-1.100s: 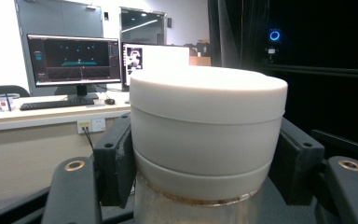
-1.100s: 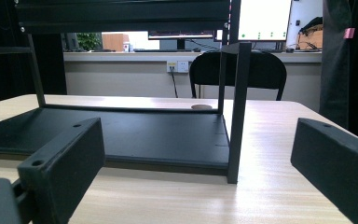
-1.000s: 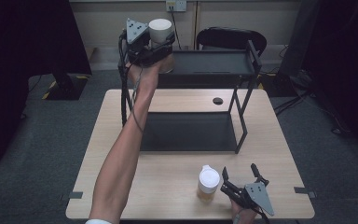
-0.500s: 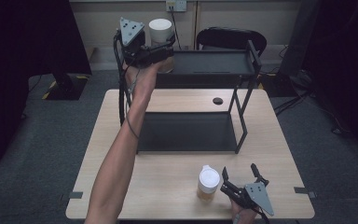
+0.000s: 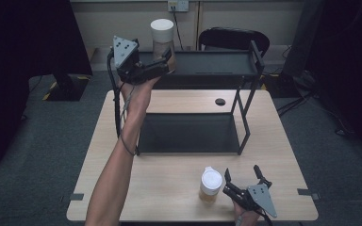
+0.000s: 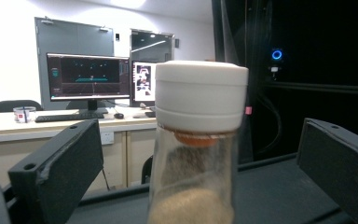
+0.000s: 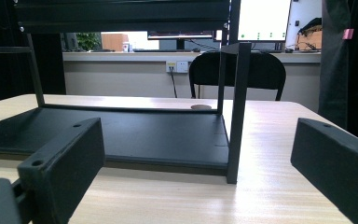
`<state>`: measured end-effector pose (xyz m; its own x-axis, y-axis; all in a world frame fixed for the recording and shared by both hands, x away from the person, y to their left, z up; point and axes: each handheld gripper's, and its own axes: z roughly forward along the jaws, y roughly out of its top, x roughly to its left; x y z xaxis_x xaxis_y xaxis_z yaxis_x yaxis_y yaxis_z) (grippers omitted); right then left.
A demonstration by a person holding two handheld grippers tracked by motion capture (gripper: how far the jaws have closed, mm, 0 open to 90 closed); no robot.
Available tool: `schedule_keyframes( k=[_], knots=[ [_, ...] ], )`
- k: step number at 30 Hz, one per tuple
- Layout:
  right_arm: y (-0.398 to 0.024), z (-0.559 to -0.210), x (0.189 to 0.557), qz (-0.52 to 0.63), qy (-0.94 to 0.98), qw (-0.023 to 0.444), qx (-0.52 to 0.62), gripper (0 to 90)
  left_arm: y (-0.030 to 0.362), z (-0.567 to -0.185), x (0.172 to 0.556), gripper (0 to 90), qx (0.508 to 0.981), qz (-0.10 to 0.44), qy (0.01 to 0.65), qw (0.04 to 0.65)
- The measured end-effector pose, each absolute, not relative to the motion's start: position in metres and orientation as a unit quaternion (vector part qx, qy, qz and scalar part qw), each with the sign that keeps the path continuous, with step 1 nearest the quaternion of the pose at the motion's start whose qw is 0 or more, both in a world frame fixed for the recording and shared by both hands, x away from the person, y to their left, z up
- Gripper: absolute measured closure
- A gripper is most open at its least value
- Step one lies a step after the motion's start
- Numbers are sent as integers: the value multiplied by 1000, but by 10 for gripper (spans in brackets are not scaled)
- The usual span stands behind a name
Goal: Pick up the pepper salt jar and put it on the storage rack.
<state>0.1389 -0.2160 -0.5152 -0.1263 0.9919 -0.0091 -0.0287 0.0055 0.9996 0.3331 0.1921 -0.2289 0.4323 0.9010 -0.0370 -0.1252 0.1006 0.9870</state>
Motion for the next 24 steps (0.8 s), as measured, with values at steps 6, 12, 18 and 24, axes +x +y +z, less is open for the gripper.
schedule_keyframes(
  k=[6, 12, 18, 24],
  knots=[
    [-216, -515, 139, 536, 525, 476, 458, 19, 197, -242, 316, 0, 536, 403, 344, 657],
    [-216, -515, 139, 535, 525, 477, 458, 19, 202, -254, 304, 3, 539, 386, 343, 665],
    [-216, -515, 139, 536, 525, 477, 458, 19, 205, -272, 289, 3, 541, 382, 337, 669],
    [-216, -515, 139, 536, 525, 476, 458, 19, 212, -280, 271, 2, 539, 378, 332, 676]
  ],
)
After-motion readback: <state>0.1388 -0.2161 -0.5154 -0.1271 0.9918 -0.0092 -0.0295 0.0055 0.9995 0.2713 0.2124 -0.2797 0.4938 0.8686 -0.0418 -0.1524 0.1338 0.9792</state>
